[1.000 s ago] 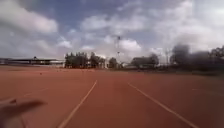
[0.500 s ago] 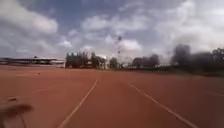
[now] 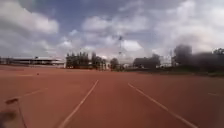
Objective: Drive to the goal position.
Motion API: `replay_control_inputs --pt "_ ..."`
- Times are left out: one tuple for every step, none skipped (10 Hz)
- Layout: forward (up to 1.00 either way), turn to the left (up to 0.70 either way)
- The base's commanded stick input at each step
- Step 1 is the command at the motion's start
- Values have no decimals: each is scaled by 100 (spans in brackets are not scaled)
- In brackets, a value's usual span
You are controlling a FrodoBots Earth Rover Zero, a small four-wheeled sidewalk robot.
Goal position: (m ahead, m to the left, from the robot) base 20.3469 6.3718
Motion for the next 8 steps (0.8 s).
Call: replay_control_inputs --pt "70 0" --pt "70 0" --pt "70 0" --pt "70 0" --pt "70 0" --pt "70 0" --pt "70 0" --pt "70 0"
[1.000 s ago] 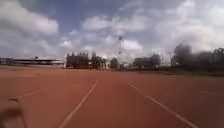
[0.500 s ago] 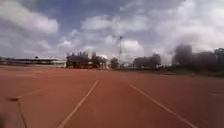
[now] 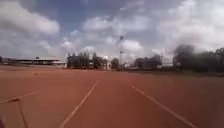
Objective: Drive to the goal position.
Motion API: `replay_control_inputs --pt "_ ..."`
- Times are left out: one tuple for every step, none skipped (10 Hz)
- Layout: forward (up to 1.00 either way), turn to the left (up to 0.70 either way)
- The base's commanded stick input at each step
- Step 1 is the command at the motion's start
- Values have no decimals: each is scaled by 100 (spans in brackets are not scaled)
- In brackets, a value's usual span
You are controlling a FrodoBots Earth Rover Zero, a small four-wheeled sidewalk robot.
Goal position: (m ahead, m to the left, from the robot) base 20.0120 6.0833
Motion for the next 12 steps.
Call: replay_control_inputs --pt "70 0" --pt "70 0" --pt "70 0" --pt "70 0" --pt "70 0" --pt "70 0" --pt "70 0" --pt "70 0" --pt "70 0" --pt "70 0" --pt "70 0" --pt "70 0"
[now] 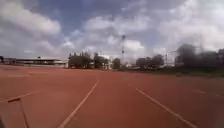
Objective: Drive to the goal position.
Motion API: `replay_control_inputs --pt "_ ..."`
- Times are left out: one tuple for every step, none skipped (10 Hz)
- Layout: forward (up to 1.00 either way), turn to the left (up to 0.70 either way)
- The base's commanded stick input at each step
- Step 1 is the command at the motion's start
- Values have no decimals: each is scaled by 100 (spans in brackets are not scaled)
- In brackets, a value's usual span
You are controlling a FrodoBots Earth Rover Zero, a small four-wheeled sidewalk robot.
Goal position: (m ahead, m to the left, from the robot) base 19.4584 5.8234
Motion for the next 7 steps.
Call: replay_control_inputs --pt "70 0" --pt "70 0" --pt "70 0" --pt "70 0" --pt "70 0" --pt "70 0" --pt "70 0"
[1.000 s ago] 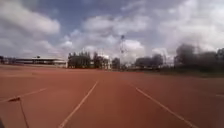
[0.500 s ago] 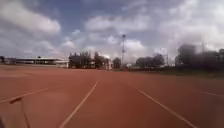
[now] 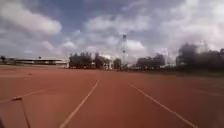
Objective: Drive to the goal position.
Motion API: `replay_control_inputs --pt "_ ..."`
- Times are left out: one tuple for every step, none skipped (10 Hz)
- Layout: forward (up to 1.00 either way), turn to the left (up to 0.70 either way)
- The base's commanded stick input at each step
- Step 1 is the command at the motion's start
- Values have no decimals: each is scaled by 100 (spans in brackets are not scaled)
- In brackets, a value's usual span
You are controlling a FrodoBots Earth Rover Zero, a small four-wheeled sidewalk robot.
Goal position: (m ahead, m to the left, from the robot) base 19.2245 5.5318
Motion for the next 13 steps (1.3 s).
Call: replay_control_inputs --pt "70 0" --pt "70 0" --pt "70 0" --pt "70 0" --pt "70 0" --pt "70 0" --pt "70 0" --pt "70 0" --pt "70 0" --pt "70 0" --pt "70 0" --pt "70 0" --pt "70 0"
